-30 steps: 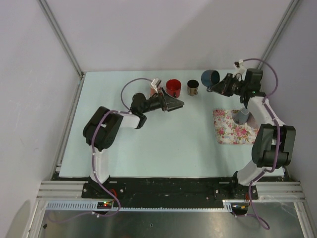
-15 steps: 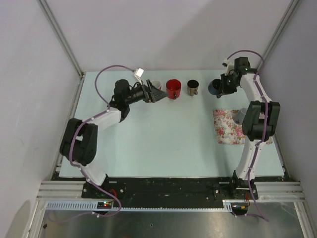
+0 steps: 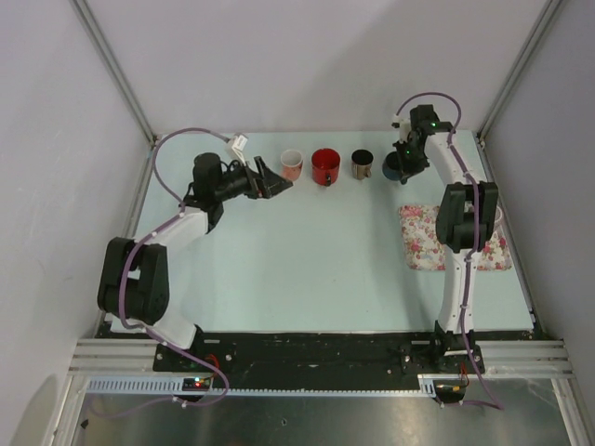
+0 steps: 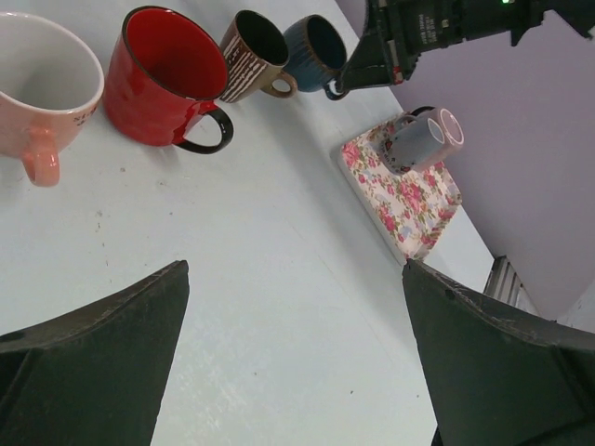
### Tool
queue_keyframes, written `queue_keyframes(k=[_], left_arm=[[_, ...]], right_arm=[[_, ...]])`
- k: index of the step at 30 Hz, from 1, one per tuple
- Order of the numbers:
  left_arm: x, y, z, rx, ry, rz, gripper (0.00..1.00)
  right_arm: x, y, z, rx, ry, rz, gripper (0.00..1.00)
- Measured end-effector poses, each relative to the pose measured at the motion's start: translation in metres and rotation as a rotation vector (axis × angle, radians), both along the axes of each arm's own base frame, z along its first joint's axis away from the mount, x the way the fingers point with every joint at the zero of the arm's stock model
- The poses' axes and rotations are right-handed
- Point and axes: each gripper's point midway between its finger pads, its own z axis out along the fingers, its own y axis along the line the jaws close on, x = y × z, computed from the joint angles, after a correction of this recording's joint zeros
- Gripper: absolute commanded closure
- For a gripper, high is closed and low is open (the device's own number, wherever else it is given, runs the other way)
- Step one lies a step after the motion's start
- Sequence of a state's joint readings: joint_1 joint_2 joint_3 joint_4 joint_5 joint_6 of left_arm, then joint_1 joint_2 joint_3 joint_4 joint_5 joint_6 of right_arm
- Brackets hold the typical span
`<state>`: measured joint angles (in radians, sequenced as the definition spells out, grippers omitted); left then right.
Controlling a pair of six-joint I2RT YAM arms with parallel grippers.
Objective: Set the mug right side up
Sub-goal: Place the cup at the center of the board.
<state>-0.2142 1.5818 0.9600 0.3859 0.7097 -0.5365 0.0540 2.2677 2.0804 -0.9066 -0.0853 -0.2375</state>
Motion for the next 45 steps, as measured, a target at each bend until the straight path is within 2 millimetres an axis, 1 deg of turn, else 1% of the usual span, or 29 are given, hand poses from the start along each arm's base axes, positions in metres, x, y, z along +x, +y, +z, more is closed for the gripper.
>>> queue_keyframes(k=[2, 5, 8, 13, 20, 21, 23, 27, 29, 32, 35, 38, 40, 42, 45], left_arm=[[-0.002, 0.003, 0.002, 0.006, -0.009, 0.002, 0.0], [-0.005, 0.007, 0.008, 0.012, -0.029, 0.006, 0.0], [-0.008, 0.01, 0.016, 0.019, -0.055, 0.009, 0.0], [-0.011, 0.014, 0.025, 0.031, -0.085, 0.01, 0.0], [-0.015, 0.015, 0.023, 0.04, -0.088, 0.009, 0.0], [-0.015, 0.015, 0.023, 0.04, -0.088, 0.009, 0.0], [-0.015, 0.015, 0.022, 0.041, -0.086, 0.009, 0.0], [-0.016, 0.015, 0.021, 0.042, -0.082, 0.009, 0.0], [-0.016, 0.016, 0.021, 0.045, -0.083, 0.008, 0.0], [-0.016, 0.016, 0.02, 0.047, -0.082, 0.008, 0.0], [-0.016, 0.016, 0.02, 0.048, -0.082, 0.007, 0.0], [-0.016, 0.016, 0.02, 0.051, -0.085, 0.007, 0.0], [-0.016, 0.016, 0.02, 0.052, -0.086, 0.005, 0.0], [-0.017, 0.016, 0.02, 0.051, -0.087, 0.002, 0.0], [-0.018, 0.015, 0.02, 0.049, -0.086, -0.008, 0.0]], right_arm=[[0.005, 0.006, -0.006, -0.012, 0.001, 0.012, 1.0], [0.008, 0.012, -0.016, -0.02, 0.015, 0.024, 1.0], [0.01, 0.014, -0.026, -0.023, 0.029, 0.026, 1.0], [0.017, 0.01, -0.023, -0.02, 0.014, 0.017, 1.0], [0.018, 0.004, -0.027, -0.012, 0.02, 0.003, 0.99], [0.018, 0.003, -0.027, -0.012, 0.02, 0.002, 0.97], [0.018, 0.003, -0.027, -0.011, 0.02, 0.0, 0.85], [0.019, 0.003, -0.027, -0.009, 0.021, -0.01, 0.57], [0.019, 0.002, -0.027, -0.011, 0.021, -0.013, 0.45], [0.019, 0.003, -0.027, -0.008, 0.021, -0.018, 0.33], [0.014, 0.001, -0.026, -0.008, 0.026, -0.018, 0.26], [0.002, -0.001, -0.017, -0.006, 0.039, -0.013, 0.21], [-0.011, -0.005, -0.002, -0.002, 0.044, -0.001, 0.18], [-0.024, -0.012, 0.021, -0.006, 0.036, 0.026, 0.15], [-0.048, -0.03, 0.066, -0.042, 0.003, 0.1, 0.12]])
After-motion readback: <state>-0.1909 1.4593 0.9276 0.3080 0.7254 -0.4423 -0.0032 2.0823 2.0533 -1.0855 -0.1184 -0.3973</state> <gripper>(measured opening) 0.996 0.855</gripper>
